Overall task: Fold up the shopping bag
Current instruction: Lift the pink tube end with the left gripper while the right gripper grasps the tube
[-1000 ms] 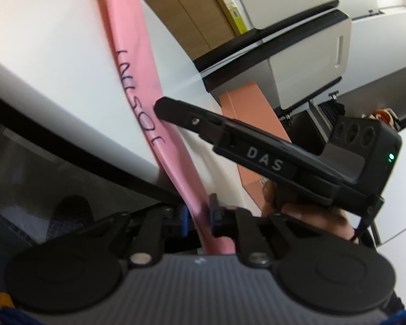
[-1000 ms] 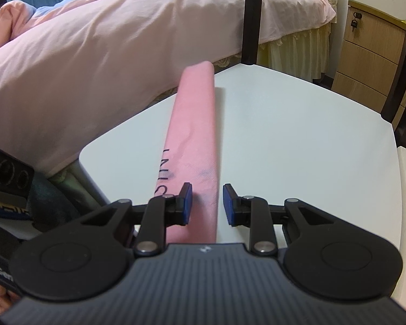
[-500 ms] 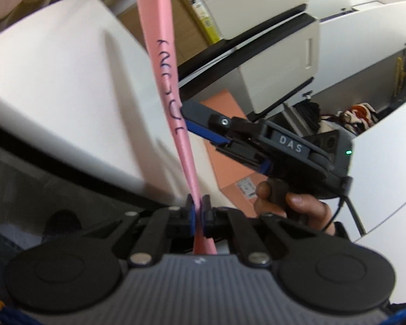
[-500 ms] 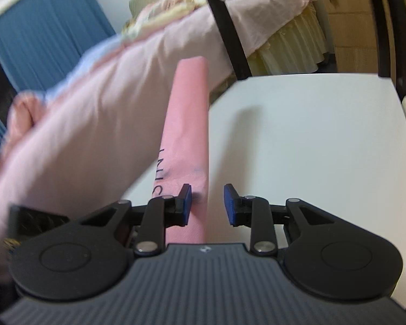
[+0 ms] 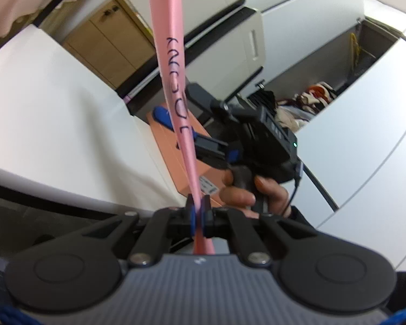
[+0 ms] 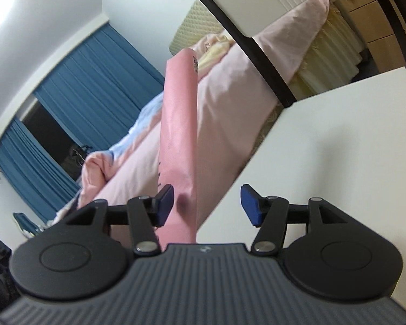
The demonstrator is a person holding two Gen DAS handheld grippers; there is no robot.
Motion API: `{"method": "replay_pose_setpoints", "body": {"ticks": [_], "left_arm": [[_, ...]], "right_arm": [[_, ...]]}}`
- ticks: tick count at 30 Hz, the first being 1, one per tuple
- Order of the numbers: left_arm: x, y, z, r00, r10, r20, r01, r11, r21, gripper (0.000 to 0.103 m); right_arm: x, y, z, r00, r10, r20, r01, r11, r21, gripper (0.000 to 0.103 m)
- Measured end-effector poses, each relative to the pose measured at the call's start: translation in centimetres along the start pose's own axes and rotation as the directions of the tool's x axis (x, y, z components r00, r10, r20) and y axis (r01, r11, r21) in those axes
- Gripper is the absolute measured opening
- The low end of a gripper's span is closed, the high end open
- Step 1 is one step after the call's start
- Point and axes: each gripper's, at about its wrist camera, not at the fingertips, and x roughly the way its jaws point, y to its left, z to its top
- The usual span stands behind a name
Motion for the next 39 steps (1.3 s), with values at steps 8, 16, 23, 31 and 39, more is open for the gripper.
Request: {"method": "replay_pose_setpoints", "body": {"ticks": [8,16,23,31,39], "left_arm": [[0.2,-0.6,-0.5,0.997,-0.047,-0.066,0.051,0.997,0.060,0.005],[0.2,-0.4,-0.3,0.993,-0.076,-0.085,0.083,0.993,0.081,0.006],[-0.1,0.6,0.1,0.994,-0.080,-0.068,0.085,0.994,0.074,0.020],[-1.3,0.3,1.8,0.991,-0.133,0.012,0.130,0.982,0.141,0.061],[-0.6,0.4,5.1,0.980,-0.182,0.082,0.164,0.967,0.195,0.068]], "right_arm": [[-0.1,0.3,0.5,0.997,0.079,0.013,-0.079,0.997,-0.019,0.058],[0.2,1.5,0.5,0.992,0.130,-0.004,-0.130,0.988,-0.089,0.038],[0.1,3.5,0.6,0.983,0.183,-0.003,-0.180,0.965,-0.188,0.013],[-0.6,4.8,0.6,0.976,0.217,0.023,-0.207,0.953,-0.223,0.009],[-1.0,5.8,0.6,0.962,0.270,0.028,-0.256,0.937,-0.239,0.008]]}}
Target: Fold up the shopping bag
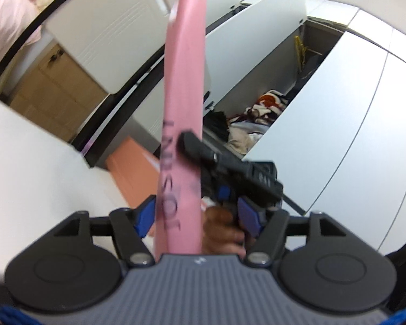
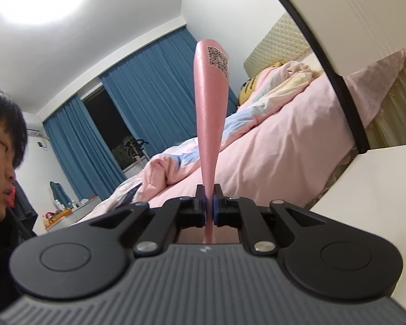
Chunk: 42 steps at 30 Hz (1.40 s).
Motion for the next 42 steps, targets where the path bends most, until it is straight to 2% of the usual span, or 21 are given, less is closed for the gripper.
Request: {"method": "replay_pose_setpoints", "body": {"ticks": [3,4,5,6,7,12,16,18,21,25,27,29,31,33,35,37,40,41,42], "left_arm": [[1.2,0.0,0.8,1.000,0.000,-0.016,0.000,1.000,0.031,0.061],[1.5,0.2,0.9,1.000,-0.006,-0.020,0.006,1.000,0.029,0.047],[1.8,0.4,1.1,1.000,-0.008,-0.024,0.008,1.000,0.026,0.038],[2.0,0.5,1.1,1.000,-0.004,-0.030,0.004,1.000,0.021,0.033],[2.3,0.7,1.0,0.999,0.001,-0.039,-0.001,1.000,0.018,0.023],[3.3,0.4,0.8,0.999,0.011,-0.045,-0.010,0.999,0.032,0.011],[4.7,-0.7,1.5,0.987,0.143,-0.072,-0.133,0.983,0.129,0.007],[5.8,-1.4,1.9,0.971,0.227,-0.079,-0.206,0.956,0.210,0.006],[7.3,-2.5,2.6,0.940,0.336,-0.052,-0.298,0.888,0.350,0.004],[9.2,-3.5,2.9,0.878,0.477,0.036,-0.425,0.744,0.516,0.004],[9.4,-3.5,2.5,0.854,0.516,0.071,-0.465,0.694,0.550,0.004],[9.3,-3.4,2.1,0.835,0.543,0.092,-0.493,0.662,0.565,0.004],[9.4,-3.3,1.7,0.821,0.560,0.113,-0.512,0.632,0.581,0.004],[8.9,-3.7,1.3,0.806,0.573,0.148,-0.532,0.593,0.605,0.004],[8.3,-4.5,0.9,0.792,0.581,0.189,-0.549,0.540,0.638,0.004],[8.1,-5.7,0.5,0.760,0.601,0.247,-0.576,0.447,0.685,0.004],[7.9,-7.5,-0.1,0.709,0.619,0.338,-0.608,0.293,0.738,0.005],[8.0,-7.9,-0.4,0.689,0.626,0.365,-0.618,0.244,0.747,0.005],[8.2,-7.9,-0.6,0.665,0.639,0.387,-0.626,0.195,0.755,0.005]], "right_arm": [[-0.4,0.2,0.0,1.000,0.014,0.006,-0.014,1.000,0.002,0.008],[-0.6,0.3,0.0,1.000,0.018,0.009,-0.018,1.000,0.003,0.008],[-0.8,0.3,0.0,1.000,0.022,0.012,-0.022,1.000,0.004,0.008],[-0.9,0.4,0.0,1.000,0.026,0.015,-0.026,1.000,0.005,0.008],[-1.2,0.3,0.0,0.999,0.027,0.018,-0.027,1.000,0.008,0.008],[-1.7,0.2,-0.2,1.000,0.009,0.024,-0.009,1.000,0.016,0.009],[-2.3,0.0,-0.2,0.998,-0.057,0.040,0.056,0.998,0.008,0.018],[-2.2,0.1,0.0,0.992,-0.115,0.056,0.117,0.993,-0.026,0.025],[-3.0,0.7,0.2,0.976,-0.188,0.105,0.197,0.977,-0.083,0.029],[-4.3,1.9,0.4,0.935,-0.304,0.181,0.334,0.927,-0.170,0.029],[-4.8,2.7,0.4,0.903,-0.369,0.220,0.415,0.883,-0.219,0.029],[-4.8,3.8,0.1,0.849,-0.460,0.259,0.523,0.799,-0.297,0.029],[-4.2,5.0,-0.4,0.793,-0.534,0.293,0.609,0.692,-0.388,0.029],[-3.5,6.4,-1.0,0.740,-0.585,0.332,0.666,0.572,-0.479,0.029],[-2.4,7.9,-1.7,0.704,-0.600,0.381,0.689,0.444,-0.574,0.026],[-0.8,9.2,-3.0,0.666,-0.602,0.441,0.691,0.275,-0.668,0.026],[1.9,10.5,-5.3,0.620,-0.582,0.526,0.651,0.007,-0.759,0.026],[2.7,10.7,-6.0,0.610,-0.573,0.547,0.629,-0.069,-0.774,0.026],[3.2,10.8,-6.6,0.611,-0.564,0.555,0.609,-0.113,-0.785,0.026]]}}
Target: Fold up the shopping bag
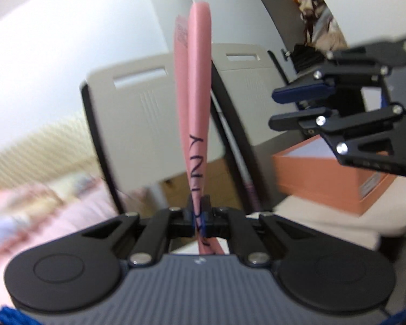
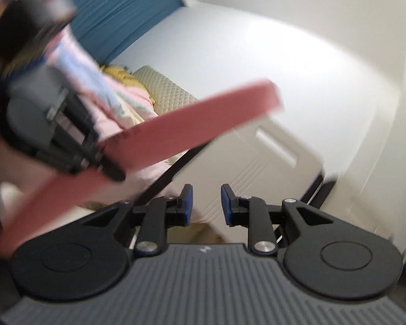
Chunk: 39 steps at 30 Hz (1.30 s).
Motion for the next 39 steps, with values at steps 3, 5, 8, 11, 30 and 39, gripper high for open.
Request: {"method": "replay_pose_setpoints", "body": {"ticks": [3,5,8,11,30,39], "left_arm": [[0.5,-1.2,-0.4,0.996,0.083,-0.034,-0.079,0.991,0.109,0.004],[1.3,-2.1,-0.9,0.990,0.122,-0.068,-0.108,0.978,0.179,0.004],[1.6,-3.3,-1.7,0.990,0.115,-0.088,-0.091,0.967,0.237,0.004],[1.9,-4.7,-2.6,0.990,0.077,-0.119,-0.041,0.958,0.284,0.004],[-0.3,-10.9,-8.5,0.974,-0.163,-0.157,0.224,0.787,0.574,0.005],[0.7,-9.4,-7.9,0.979,-0.154,-0.130,0.200,0.816,0.542,0.008]], "right_arm": [[0.0,2.0,0.4,1.000,-0.016,0.025,0.020,0.990,-0.140,0.026],[0.1,3.2,0.2,0.999,-0.024,0.029,0.030,0.973,-0.227,0.026],[0.2,4.7,-0.8,1.000,-0.011,0.019,0.017,0.929,-0.369,0.033],[0.0,6.4,-1.8,1.000,0.025,0.014,-0.014,0.864,-0.502,0.044],[-0.6,11.1,-5.0,0.914,0.282,-0.293,-0.406,0.661,-0.631,0.046],[1.1,10.1,-1.8,0.867,0.342,-0.363,-0.475,0.788,-0.391,0.012]]}}
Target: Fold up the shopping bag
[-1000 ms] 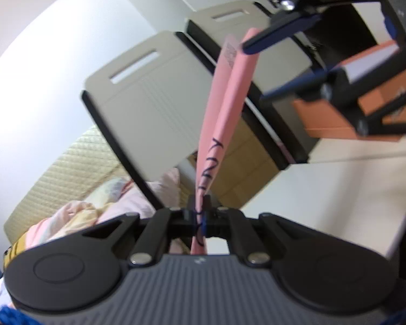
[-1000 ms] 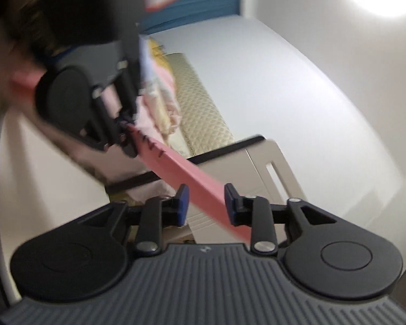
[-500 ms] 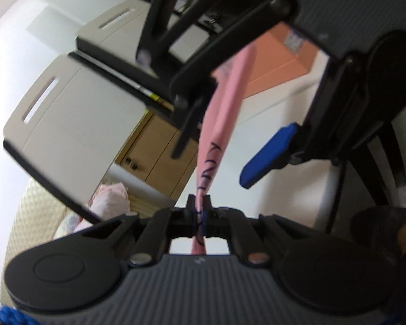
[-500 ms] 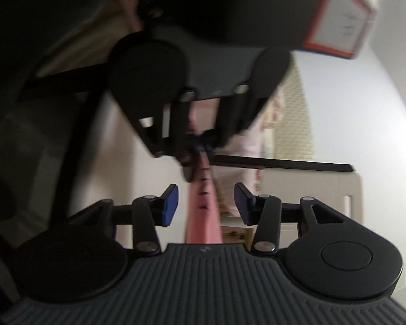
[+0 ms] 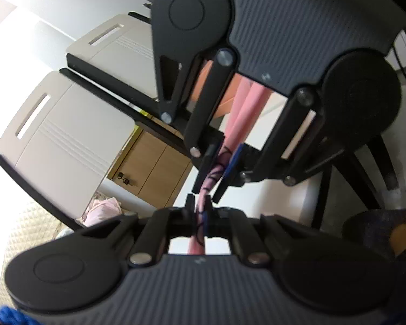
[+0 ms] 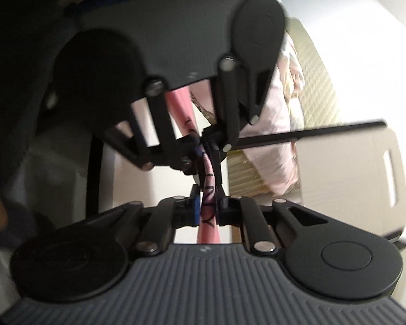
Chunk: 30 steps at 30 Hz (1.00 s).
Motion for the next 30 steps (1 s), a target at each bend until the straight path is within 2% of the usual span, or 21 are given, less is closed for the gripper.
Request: {"method": "replay_pose_setpoints", "body": {"ticks": [5,8,13,16,21,22,24,25,28,30], "left_arm": [[-0.3,0.7,0.1,1.000,0.030,-0.003,-0.030,0.999,-0.036,0.014],[-0.2,1.0,0.0,0.999,0.045,-0.012,-0.045,0.998,-0.053,0.020],[0.3,1.9,0.0,0.996,0.081,-0.038,-0.085,0.990,-0.111,0.021],[0.3,2.6,0.2,0.996,0.091,-0.022,-0.093,0.982,-0.167,0.029],[-0.3,3.9,0.5,0.995,0.095,0.044,-0.078,0.953,-0.292,0.030],[-0.5,4.3,0.5,0.994,0.088,0.064,-0.063,0.944,-0.325,0.031],[-0.9,5.2,0.4,0.991,0.076,0.109,-0.026,0.915,-0.404,0.032],[-1.2,5.9,0.2,0.988,0.062,0.138,0.007,0.891,-0.453,0.034],[-2.0,7.7,-0.6,0.972,0.022,0.236,0.124,0.801,-0.585,0.038],[-2.5,8.9,-1.4,0.954,0.009,0.298,0.198,0.727,-0.658,0.038]], "right_arm": [[-0.1,-1.3,0.8,1.000,-0.012,-0.010,0.013,0.996,0.088,0.009],[0.0,-2.2,1.1,0.998,-0.058,-0.035,0.062,0.991,0.119,0.009],[-0.3,-3.9,1.5,0.993,-0.106,-0.057,0.115,0.971,0.211,0.009],[0.1,-4.8,0.6,0.984,-0.158,-0.077,0.174,0.940,0.295,0.009],[-0.2,-7.2,1.7,0.969,-0.228,-0.098,0.247,0.844,0.476,0.009],[-0.2,-7.7,1.8,0.966,-0.239,-0.099,0.255,0.819,0.514,0.009],[1.2,-8.4,-2.4,0.964,-0.251,-0.084,0.250,0.763,0.596,0.009],[0.8,-8.7,-2.7,0.964,-0.254,-0.074,0.242,0.732,0.637,0.009],[0.4,-10.2,-3.7,0.964,-0.264,-0.038,0.200,0.624,0.755,0.009],[-1.3,-10.7,-4.4,0.965,-0.263,-0.005,0.150,0.535,0.832,0.010]]}}
